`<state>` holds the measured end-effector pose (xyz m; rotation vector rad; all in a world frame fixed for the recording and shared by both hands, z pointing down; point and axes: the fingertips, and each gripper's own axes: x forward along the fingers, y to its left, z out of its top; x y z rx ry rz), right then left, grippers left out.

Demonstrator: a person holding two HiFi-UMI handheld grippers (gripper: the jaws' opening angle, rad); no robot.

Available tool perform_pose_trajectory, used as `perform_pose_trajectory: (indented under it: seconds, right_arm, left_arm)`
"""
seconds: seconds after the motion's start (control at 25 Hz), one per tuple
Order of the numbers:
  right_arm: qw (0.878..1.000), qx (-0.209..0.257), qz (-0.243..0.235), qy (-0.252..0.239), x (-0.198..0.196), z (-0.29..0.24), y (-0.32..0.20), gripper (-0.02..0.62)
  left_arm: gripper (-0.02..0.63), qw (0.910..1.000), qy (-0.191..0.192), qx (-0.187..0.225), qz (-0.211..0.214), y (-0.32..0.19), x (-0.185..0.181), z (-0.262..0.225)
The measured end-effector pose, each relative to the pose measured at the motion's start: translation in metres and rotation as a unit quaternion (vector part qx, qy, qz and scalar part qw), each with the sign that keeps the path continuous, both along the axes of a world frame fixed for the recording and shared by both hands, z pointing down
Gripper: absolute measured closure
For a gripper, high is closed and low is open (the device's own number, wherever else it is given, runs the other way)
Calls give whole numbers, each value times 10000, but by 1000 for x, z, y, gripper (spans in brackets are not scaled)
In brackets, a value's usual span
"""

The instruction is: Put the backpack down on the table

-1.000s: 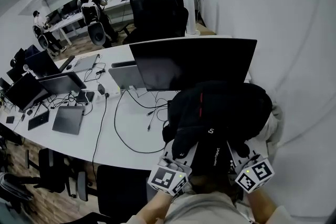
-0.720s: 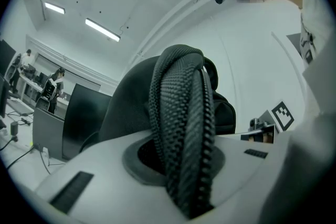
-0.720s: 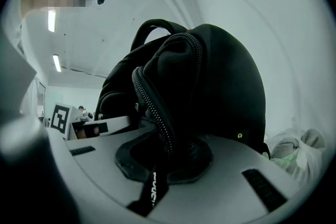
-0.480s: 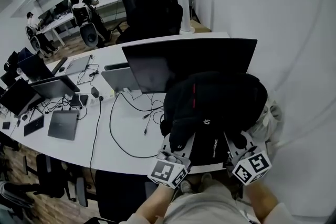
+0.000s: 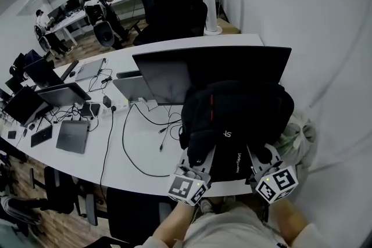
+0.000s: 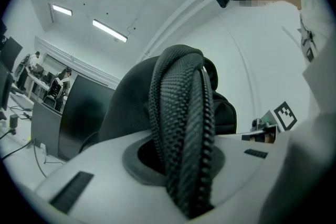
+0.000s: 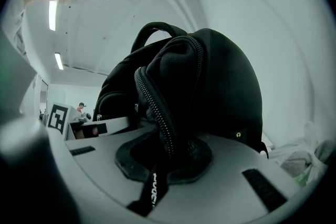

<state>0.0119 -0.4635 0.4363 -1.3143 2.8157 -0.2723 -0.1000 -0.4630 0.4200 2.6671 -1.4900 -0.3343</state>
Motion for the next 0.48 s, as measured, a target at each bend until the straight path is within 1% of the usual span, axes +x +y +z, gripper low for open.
perform_pose_trajectory:
  seconds: [0.48]
  right_arm:
    - [9999,117,13,-66,2,16,-46,568]
  left_arm:
    - [557,9994,-278,147,-169,-47,3,17]
